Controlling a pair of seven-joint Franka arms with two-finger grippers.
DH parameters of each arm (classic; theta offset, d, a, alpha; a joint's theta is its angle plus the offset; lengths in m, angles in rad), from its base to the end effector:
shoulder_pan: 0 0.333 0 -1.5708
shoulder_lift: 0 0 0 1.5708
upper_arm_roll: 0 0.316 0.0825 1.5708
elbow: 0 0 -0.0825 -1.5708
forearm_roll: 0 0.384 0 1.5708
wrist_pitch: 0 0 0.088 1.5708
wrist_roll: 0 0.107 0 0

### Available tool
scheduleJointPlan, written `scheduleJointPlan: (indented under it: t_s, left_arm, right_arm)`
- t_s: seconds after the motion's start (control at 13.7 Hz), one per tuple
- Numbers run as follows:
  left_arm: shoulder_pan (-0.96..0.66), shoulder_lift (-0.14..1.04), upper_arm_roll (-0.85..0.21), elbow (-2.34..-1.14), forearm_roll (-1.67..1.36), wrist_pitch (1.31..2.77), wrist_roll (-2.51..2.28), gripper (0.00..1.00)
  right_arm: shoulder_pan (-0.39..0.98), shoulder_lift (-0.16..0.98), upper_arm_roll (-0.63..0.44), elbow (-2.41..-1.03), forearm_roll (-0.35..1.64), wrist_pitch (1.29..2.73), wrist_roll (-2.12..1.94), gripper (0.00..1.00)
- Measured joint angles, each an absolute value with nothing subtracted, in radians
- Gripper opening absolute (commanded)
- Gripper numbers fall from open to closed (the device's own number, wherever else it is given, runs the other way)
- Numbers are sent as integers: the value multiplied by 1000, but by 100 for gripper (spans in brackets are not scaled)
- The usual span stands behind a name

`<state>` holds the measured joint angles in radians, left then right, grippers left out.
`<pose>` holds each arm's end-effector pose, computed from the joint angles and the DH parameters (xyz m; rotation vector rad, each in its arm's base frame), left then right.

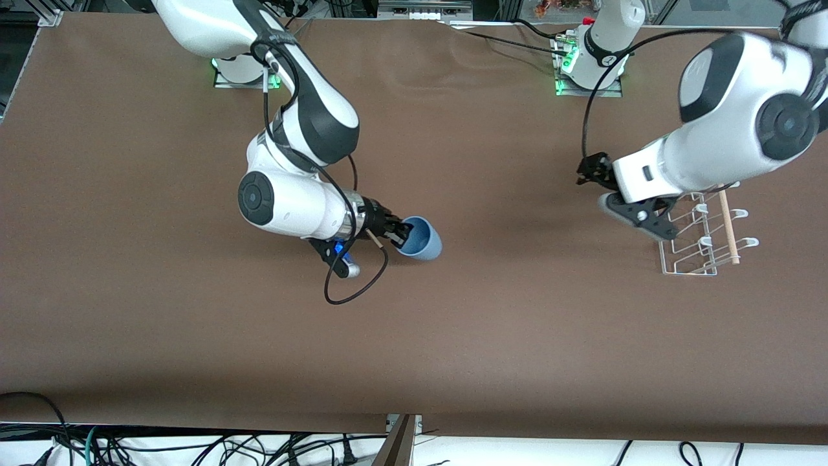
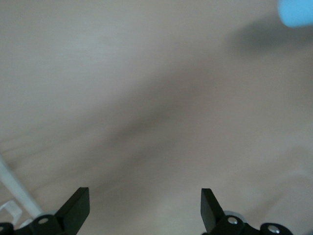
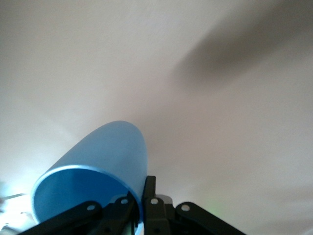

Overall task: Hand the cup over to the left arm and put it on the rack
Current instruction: 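Carry the cup toward the left gripper while the left gripper approaches it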

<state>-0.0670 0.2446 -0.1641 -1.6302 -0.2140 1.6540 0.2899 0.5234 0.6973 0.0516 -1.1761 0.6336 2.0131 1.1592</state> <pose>0.5912 -0.1524 0.4645 2.7874 -0.6810 -0.3036 0.6276 0.4346 0.4054 -2.3646 1.0526 0.5173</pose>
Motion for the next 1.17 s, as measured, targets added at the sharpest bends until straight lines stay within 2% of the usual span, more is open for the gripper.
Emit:
scheduleJointPlan:
  t_s: [0.44,0.73,0.95,1.17]
  left_arm:
    - [-67,321,-164,-1630,-421,1772,748,100]
    - [-77,334,-166,-1630,-620,1907,1018,100]
    - [-98,357,-171,-1630,-794,1938,1206,100]
    - [-123,368,-190,-1630,-827,2022,1287,100]
  right_arm:
    - [535,698,61,-1142,790,2153,1325,0]
    - [537,699,90,-1142,841,2161,1342,0]
    - [540,699,93,-1142,846,2162,1351,0]
    - [541,699,95,-1142,846,2166,1366,0]
